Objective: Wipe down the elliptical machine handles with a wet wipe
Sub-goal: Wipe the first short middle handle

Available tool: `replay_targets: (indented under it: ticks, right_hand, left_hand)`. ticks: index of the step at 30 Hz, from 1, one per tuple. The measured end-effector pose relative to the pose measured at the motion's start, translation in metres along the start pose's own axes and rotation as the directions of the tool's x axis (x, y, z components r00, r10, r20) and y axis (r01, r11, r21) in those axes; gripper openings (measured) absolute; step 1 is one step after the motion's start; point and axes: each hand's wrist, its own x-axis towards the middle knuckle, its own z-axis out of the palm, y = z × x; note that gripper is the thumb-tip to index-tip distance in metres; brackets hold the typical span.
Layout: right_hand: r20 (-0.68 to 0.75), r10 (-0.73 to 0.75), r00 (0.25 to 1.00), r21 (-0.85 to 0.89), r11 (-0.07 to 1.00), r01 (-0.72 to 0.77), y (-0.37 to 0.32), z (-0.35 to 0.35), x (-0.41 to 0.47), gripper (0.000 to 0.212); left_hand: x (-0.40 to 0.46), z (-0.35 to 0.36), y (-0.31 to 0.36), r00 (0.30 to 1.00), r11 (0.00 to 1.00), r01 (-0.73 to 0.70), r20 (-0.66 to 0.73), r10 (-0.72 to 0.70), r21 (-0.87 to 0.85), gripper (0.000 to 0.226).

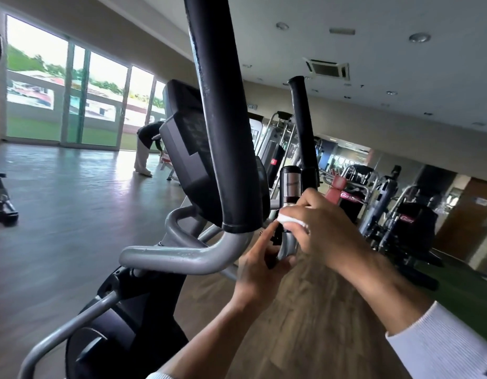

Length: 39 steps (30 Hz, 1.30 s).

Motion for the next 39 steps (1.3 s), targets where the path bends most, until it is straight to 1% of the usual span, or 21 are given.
replay_targets:
  ticks: [2, 5, 6, 9, 11, 12, 15, 16, 19, 20, 22, 24, 27, 31, 34, 36, 39]
  right_hand:
    - [0.009, -0.006, 1.0, 0.01, 1.0, 0.006, 0.001, 0.001, -0.002, 0.011]
    - [-0.079, 0.037, 0.996, 0.049, 0.998, -0.033, 0.005, -0.002, 0.008, 0.014]
    - [-0.083, 0.031, 0.996, 0.042, 0.999, -0.027, 0.004, -0.002, 0.01, 0.015]
    - [0.014, -0.048, 0.999, -0.036, 0.998, 0.048, -0.003, 0.003, -0.001, 0.015]
    - [0.058, -0.063, 0.996, -0.058, 0.996, 0.067, 0.0, 0.002, -0.006, 0.016]
    - [0.043, -0.043, 0.998, -0.061, 0.997, 0.046, 0.003, 0.001, -0.004, 0.017]
    - [-0.096, 0.031, 0.995, -0.027, 0.999, -0.033, 0.011, 0.0, 0.006, 0.016]
    - [-0.115, 0.027, 0.993, -0.004, 1.0, -0.027, 0.01, 0.002, 0.007, 0.017]
    - [-0.105, -0.027, 0.994, 0.052, 0.998, 0.033, 0.009, 0.002, 0.009, 0.024]
    - [-0.114, -0.011, 0.993, 0.068, 0.997, 0.018, 0.013, -0.001, 0.015, 0.026]
    - [-0.189, 0.054, 0.981, 0.093, 0.995, -0.036, 0.022, -0.007, 0.031, 0.029]
    - [-0.249, 0.083, 0.965, 0.119, 0.991, -0.055, 0.023, -0.009, 0.041, 0.03]
    - [-0.255, 0.068, 0.965, 0.102, 0.994, -0.043, 0.014, -0.002, 0.031, 0.031]
    - [-0.293, 0.15, 0.944, 0.177, 0.979, -0.1, 0.022, -0.004, 0.025, 0.021]
    - [-0.323, 0.158, 0.933, 0.157, 0.981, -0.111, 0.022, -0.005, 0.04, 0.019]
    - [-0.318, 0.131, 0.939, 0.154, 0.984, -0.085, 0.013, -0.004, 0.041, 0.017]
    - [-0.275, 0.046, 0.96, 0.094, 0.995, -0.021, 0.006, -0.003, 0.033, 0.016]
  left_hand:
    - [-0.001, -0.001, 0.001, 1.0, 1.0, 0.002, 0.005, -0.002, -0.011, 0.073]
    - [-0.001, -0.001, 0.002, 1.0, 1.0, -0.008, 0.009, 0.008, -0.016, 0.074]
    - [-0.001, -0.001, 0.002, 1.0, 1.0, -0.006, 0.006, 0.006, -0.02, 0.074]
    - [-0.003, -0.002, 0.006, 1.0, 0.998, 0.012, 0.0, -0.012, -0.057, 0.072]
    - [-0.003, -0.002, 0.007, 1.0, 0.997, 0.014, 0.016, -0.012, -0.078, 0.072]
    - [-0.003, -0.001, 0.007, 1.0, 0.996, 0.017, 0.025, -0.015, -0.092, 0.073]
    - [-0.004, -0.001, 0.007, 0.999, 0.992, 0.032, 0.042, -0.027, -0.126, 0.073]
    - [-0.004, -0.001, 0.007, 0.999, 0.991, 0.034, 0.045, -0.029, -0.13, 0.073]
    - [-0.004, -0.002, 0.007, 0.998, 0.989, 0.036, 0.056, -0.028, -0.141, 0.073]
    - [-0.003, -0.002, 0.008, 0.998, 0.99, 0.034, 0.05, -0.028, -0.139, 0.073]
    - [-0.003, -0.001, 0.007, 0.999, 0.992, 0.032, 0.039, -0.027, -0.126, 0.074]
    - [-0.004, 0.0, 0.007, 0.999, 0.993, 0.03, 0.035, -0.026, -0.113, 0.074]
    - [-0.005, -0.001, 0.008, 0.999, 0.994, 0.027, 0.039, -0.023, -0.102, 0.074]
    - [-0.006, 0.0, 0.008, 1.0, 0.997, 0.008, 0.016, -0.006, -0.073, 0.075]
    - [-0.005, 0.001, 0.005, 1.0, 0.997, 0.015, -0.001, -0.015, -0.082, 0.075]
    - [-0.004, 0.001, 0.005, 1.0, 0.996, 0.016, 0.003, -0.016, -0.086, 0.075]
    - [-0.004, 0.0, 0.006, 1.0, 0.996, 0.014, 0.016, -0.013, -0.091, 0.076]
